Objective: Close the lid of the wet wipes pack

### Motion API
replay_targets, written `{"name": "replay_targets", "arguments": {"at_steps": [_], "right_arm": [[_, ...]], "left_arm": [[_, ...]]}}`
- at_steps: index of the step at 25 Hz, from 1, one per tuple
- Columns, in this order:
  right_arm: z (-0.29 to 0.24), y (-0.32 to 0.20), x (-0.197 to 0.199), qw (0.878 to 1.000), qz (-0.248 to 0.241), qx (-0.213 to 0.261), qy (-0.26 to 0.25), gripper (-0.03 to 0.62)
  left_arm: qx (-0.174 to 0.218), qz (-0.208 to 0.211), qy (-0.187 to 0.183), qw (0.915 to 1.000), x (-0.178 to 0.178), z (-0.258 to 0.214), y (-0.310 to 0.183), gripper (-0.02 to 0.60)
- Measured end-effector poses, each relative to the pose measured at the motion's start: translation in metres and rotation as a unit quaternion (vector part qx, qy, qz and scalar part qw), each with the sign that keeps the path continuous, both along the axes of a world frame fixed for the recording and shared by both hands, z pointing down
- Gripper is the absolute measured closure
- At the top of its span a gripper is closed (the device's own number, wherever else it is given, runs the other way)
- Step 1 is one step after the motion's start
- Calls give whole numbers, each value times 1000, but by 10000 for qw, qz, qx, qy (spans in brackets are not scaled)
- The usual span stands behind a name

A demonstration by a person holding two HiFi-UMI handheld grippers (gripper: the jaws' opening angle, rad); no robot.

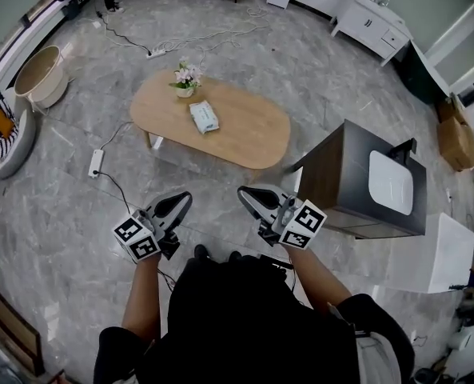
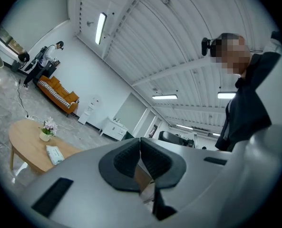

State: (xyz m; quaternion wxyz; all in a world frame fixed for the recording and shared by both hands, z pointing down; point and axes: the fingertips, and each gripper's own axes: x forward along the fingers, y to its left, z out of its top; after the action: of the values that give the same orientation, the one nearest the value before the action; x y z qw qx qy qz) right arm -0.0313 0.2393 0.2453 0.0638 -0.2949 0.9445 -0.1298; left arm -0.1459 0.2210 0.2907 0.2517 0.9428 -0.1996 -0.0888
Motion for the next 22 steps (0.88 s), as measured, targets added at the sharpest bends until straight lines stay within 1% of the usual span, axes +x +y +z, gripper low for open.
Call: {"name": "replay_targets", "arguments": {"at_steps": [2, 4, 7, 10, 15, 22], "right_arm": [[-7, 11, 7, 9999, -129, 87, 21, 586], [-14, 23, 20, 9996, -239, 167, 35, 586], [-7, 39, 42, 9997, -245, 71, -4, 586], [3, 54, 57, 9995, -299, -16, -48, 586], [12, 74, 67, 9988, -482, 22, -129, 586], [6, 88, 83, 9982, -571, 152, -127, 587]], "left_arm": [[87, -82, -9, 9999, 11, -12, 10, 565], [188, -39, -76, 9998, 30, -19, 21, 565], [237, 80, -215, 9995, 53, -16, 37, 565], [265, 27, -246, 9993, 69, -22, 53, 565], [291, -55, -343, 9990, 80, -19, 75, 565], [476, -166, -316, 9982, 95, -26, 100, 565]]}}
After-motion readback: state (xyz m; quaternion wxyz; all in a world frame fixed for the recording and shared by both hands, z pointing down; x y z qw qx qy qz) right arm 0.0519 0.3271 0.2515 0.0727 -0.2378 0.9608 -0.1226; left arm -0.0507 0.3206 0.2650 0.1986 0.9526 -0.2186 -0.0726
